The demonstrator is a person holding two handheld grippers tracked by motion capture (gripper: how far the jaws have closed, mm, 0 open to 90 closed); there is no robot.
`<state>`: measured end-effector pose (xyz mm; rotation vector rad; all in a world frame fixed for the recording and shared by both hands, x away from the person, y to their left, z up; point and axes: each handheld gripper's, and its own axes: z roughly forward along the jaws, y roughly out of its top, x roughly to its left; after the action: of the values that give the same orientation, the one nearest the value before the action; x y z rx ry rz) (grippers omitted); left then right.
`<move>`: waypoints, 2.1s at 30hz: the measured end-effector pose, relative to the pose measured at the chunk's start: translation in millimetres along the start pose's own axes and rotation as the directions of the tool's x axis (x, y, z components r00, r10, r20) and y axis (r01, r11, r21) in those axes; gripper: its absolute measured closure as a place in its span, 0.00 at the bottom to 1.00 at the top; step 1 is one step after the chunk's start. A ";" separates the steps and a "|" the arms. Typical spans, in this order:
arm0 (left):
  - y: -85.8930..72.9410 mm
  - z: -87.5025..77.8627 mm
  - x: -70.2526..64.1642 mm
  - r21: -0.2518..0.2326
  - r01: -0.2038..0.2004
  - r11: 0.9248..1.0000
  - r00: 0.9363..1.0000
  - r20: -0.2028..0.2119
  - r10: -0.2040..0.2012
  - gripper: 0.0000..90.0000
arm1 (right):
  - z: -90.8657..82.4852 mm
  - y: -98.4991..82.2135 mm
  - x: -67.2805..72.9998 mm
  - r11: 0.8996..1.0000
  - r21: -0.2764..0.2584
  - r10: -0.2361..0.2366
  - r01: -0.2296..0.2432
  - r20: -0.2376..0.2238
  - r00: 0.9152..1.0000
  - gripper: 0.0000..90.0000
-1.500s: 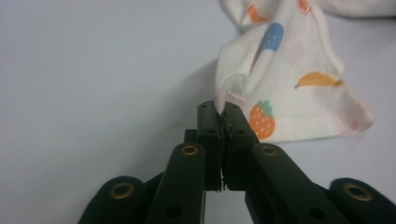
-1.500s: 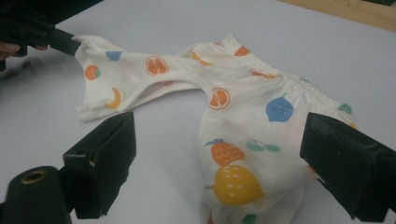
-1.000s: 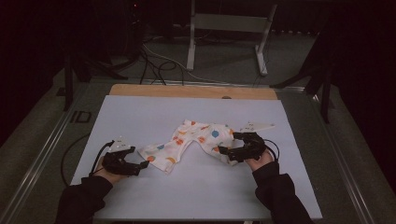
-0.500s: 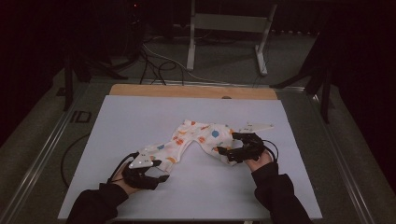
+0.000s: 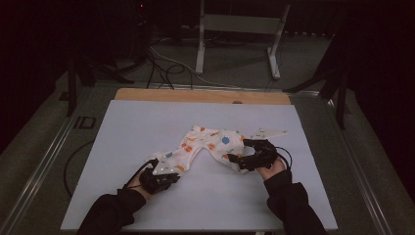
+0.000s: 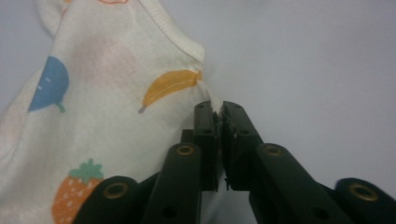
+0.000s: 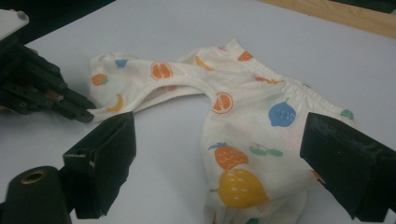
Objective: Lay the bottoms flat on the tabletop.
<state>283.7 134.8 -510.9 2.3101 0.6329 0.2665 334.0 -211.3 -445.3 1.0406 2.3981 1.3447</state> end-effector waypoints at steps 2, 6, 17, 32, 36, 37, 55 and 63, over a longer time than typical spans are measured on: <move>8.8 -7.4 -10.0 -0.034 -0.018 0.999 0.999 0.031 0.019 0.97 | -0.6 0.2 0.0 1.000 -0.005 -0.001 0.001 0.001 1.000 0.12; 21.9 -12.0 -27.1 -0.063 -0.044 0.997 0.994 0.093 0.050 0.97 | -1.6 0.8 -0.1 1.000 -0.004 -0.005 0.005 0.005 1.000 0.12; 40.4 10.3 -55.5 -0.059 -0.075 0.995 0.978 0.193 0.085 0.96 | -1.3 0.7 1.2 1.000 -0.003 -0.005 0.005 0.005 1.000 0.12; 48.3 32.3 -67.1 -0.044 -0.101 0.994 0.966 0.233 0.109 0.60 | -1.6 0.0 1.9 1.000 0.002 -0.009 0.009 -0.005 1.000 0.12; 53.9 13.7 -55.8 -0.102 -0.064 0.993 0.980 0.184 0.082 0.26 | -3.7 0.6 1.4 1.000 -0.008 -0.012 0.012 -0.004 1.000 0.12; 54.4 10.2 -53.0 -0.113 -0.051 0.992 0.983 0.172 0.070 0.20 | -4.1 0.6 1.3 1.000 -0.010 -0.013 0.013 -0.001 1.000 0.12; 18.2 -36.3 -13.8 -0.166 0.036 0.986 0.995 0.098 -0.020 0.01 | -12.2 -0.2 0.3 0.999 -0.035 -0.024 0.024 0.003 1.000 0.11; -5.3 -53.5 -8.1 -0.185 0.063 0.981 0.996 0.070 -0.051 0.01 | -21.6 -9.1 -11.1 1.000 -0.015 -0.005 0.005 0.036 0.999 0.12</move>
<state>255.5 165.5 -476.0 2.1088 0.6131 0.2132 327.3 -236.1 -442.2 1.0451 2.3603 1.3288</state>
